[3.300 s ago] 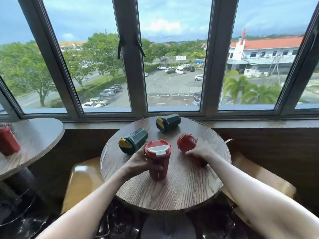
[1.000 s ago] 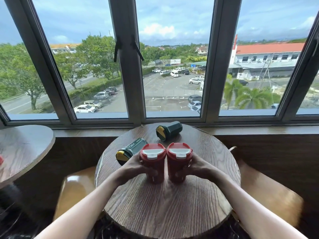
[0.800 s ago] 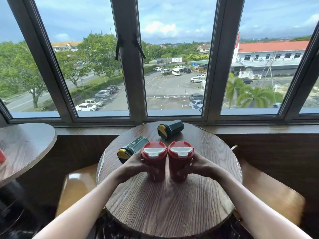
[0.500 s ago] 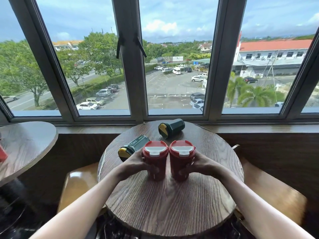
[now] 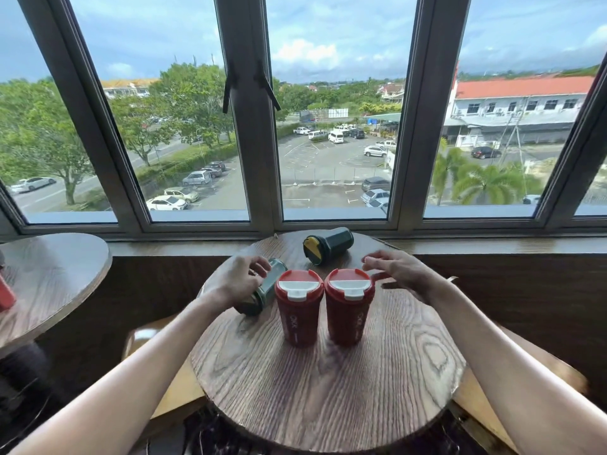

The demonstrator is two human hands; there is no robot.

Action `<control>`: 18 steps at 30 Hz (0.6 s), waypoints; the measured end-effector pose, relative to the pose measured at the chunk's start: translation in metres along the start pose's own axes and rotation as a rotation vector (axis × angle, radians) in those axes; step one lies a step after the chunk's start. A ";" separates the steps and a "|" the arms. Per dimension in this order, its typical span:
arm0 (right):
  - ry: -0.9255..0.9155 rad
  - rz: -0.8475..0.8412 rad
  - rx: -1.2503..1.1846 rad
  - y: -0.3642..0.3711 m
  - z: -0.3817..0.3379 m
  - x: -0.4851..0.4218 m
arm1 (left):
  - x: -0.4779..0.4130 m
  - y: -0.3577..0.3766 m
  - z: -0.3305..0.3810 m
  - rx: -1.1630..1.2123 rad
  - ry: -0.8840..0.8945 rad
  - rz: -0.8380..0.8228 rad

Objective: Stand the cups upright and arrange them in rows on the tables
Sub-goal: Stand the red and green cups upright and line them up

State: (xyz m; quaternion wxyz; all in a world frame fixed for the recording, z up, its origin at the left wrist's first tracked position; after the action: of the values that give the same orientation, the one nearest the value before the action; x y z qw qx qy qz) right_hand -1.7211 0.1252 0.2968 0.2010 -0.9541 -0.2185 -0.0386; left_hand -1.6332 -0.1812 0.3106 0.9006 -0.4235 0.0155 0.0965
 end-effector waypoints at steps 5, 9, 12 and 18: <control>0.004 -0.186 0.100 0.028 -0.022 -0.006 | -0.016 -0.002 -0.033 -0.147 -0.237 0.137; 0.035 -0.219 0.073 0.033 -0.020 -0.008 | -0.013 0.015 -0.058 -0.012 -0.390 0.009; 0.015 -0.237 0.117 0.034 -0.027 -0.009 | -0.009 0.023 -0.058 0.070 -0.355 -0.005; -0.202 -0.164 0.324 0.051 -0.074 -0.010 | -0.010 0.012 -0.050 0.020 -0.360 0.116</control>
State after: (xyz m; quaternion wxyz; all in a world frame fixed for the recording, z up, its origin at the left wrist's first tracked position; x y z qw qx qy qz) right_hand -1.7071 0.0492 0.3444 0.3251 -0.8874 -0.3177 0.0766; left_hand -1.6424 -0.2141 0.2703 0.8859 -0.3890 -0.1204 0.2221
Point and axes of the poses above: each hand's wrist, its own x-axis away from the middle knuckle, its own y-axis out of the palm, z = x × y, the point moved 6 cm from there along -x, towards the middle knuckle
